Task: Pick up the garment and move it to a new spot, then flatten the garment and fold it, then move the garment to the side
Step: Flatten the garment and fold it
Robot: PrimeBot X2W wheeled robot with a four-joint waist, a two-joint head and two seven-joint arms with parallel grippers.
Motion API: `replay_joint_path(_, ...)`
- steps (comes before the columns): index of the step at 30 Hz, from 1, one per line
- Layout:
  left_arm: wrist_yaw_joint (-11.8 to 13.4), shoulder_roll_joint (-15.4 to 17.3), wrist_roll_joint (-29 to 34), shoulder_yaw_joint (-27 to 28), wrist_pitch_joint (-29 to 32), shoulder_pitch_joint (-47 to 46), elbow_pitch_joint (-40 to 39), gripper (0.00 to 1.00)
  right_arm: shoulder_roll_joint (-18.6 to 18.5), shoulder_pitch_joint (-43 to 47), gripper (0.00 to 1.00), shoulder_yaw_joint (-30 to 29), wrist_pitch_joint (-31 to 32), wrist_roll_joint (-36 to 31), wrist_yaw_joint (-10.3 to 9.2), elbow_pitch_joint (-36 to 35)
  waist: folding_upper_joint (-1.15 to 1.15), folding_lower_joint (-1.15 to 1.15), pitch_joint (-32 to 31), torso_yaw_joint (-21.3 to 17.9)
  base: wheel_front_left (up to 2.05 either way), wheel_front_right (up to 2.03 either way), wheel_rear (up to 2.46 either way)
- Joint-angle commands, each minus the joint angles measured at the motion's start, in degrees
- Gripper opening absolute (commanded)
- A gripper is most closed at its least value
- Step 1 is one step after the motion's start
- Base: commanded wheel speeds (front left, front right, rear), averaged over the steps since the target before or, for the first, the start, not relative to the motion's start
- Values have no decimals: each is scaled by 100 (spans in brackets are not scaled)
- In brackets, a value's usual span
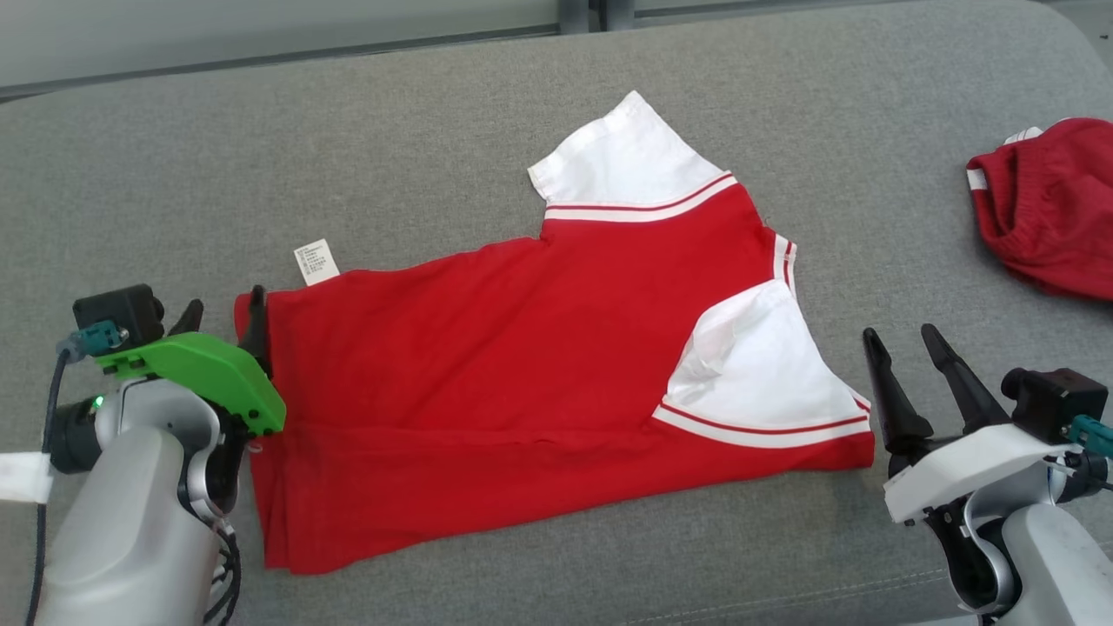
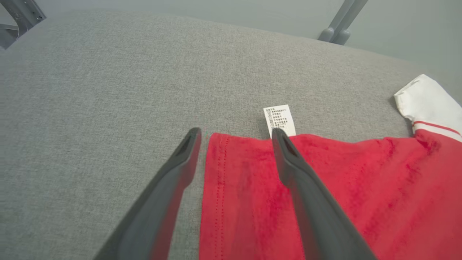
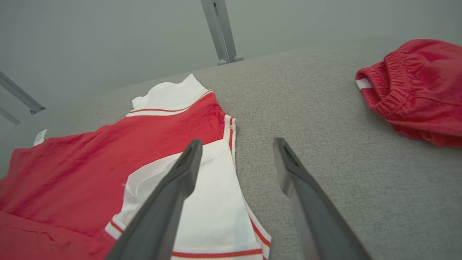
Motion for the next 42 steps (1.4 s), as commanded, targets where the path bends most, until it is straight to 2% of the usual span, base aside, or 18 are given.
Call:
replay_joint_path(1, 37, 56, 52, -39, 24, -136, 108, 100, -26, -61, 100, 22, 24, -8, -8, -59, 0, 0, 199, -88, 0, 0, 0)
replay_joint_path(12, -76, 102, 271, -274, 108, -835, 1141, 100, -55, -152, 100, 59, 98, 3, -7, -280, 0, 0, 539, -189, 0, 0, 0)
replay_joint_path(27, -316, -8, 161, -333, -144, -1259, 1792, 99, -86, -311, 100, 131, 159, -14, -8, -347, 0, 0, 653, -192, 0, 0, 0)
replay_joint_path(31, -362, -7, 131, -337, -143, -1350, 1922, 81, -101, -366, 100, 147, 159, -4, -7, -346, 0, 0, 656, -183, 0, 0, 0)
replay_joint_path(36, -405, 50, 103, -341, -100, -1414, 2046, 77, -102, -371, 100, 158, 144, -5, -8, -339, 0, 0, 652, -178, 0, 0, 0)
replay_joint_path(39, -415, 64, 68, -349, -46, -1424, 2118, 69, -97, -370, 100, 160, 133, 3, -7, -325, 0, 0, 650, -172, 0, 0, 0)
replay_joint_path(41, -458, 53, 43, -377, 22, -1419, 2166, 58, -101, -369, 100, 161, 129, 13, -7, -312, 0, 0, 651, -167, 0, 0, 0)
replay_joint_path(42, -474, 42, 35, -388, 50, -1416, 2181, 49, -102, -368, 100, 162, 126, 23, -7, -307, 0, 0, 652, -164, 0, 0, 0)
